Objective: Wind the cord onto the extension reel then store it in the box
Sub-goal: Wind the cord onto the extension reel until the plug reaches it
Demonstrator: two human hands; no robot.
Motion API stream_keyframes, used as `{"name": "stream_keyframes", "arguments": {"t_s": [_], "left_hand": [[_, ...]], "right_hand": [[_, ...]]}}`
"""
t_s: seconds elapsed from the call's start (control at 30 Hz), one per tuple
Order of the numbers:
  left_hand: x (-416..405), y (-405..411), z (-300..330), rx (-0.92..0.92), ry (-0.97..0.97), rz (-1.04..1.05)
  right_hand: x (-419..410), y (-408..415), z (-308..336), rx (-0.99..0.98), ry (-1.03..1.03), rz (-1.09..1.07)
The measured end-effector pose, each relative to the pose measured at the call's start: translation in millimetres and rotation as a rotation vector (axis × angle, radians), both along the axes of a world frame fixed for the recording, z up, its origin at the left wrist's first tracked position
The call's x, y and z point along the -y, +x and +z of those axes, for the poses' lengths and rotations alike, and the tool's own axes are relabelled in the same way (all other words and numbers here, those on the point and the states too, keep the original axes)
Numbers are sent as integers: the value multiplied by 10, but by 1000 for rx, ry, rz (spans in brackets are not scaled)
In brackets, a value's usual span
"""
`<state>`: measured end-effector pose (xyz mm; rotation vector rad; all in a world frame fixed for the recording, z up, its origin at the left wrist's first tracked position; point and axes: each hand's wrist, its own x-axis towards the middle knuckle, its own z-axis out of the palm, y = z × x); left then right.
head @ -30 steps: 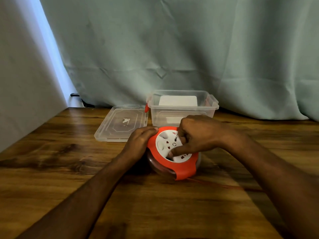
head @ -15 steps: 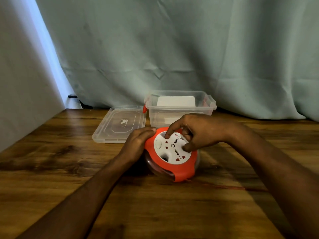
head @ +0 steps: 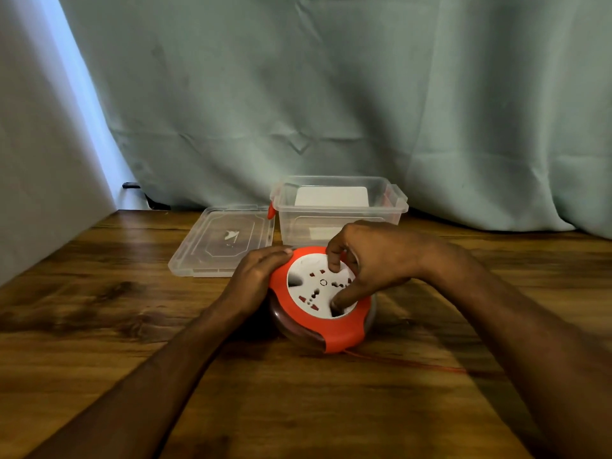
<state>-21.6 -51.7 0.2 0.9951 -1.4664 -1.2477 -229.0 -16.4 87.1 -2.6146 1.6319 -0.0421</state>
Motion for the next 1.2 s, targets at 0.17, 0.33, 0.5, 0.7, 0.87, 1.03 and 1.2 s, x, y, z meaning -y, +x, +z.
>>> {"name": "stream_keyframes", "arguments": {"t_s": [0.17, 0.33, 0.5, 0.7, 0.87, 1.03, 1.2], "left_hand": [[6, 24, -8, 39, -10, -10], [0, 19, 1, 57, -6, -9], [1, 28, 6, 62, -15, -14], [-12, 19, 15, 61, -16, -31], [-19, 24, 20, 76, -23, -15], [-36, 20, 32, 70, -13, -15], [-56, 12, 42, 58, -15, -21]], "right_hand": [[29, 10, -52, 12, 20, -24], [57, 66, -68, 81, 96, 1], [71, -101, 18, 262, 163, 101], [130, -115, -50, 177, 223, 122], [134, -136, -39, 184, 197, 102], [124, -118, -45, 185, 208, 100], [80, -90, -3, 153, 205, 85]]}}
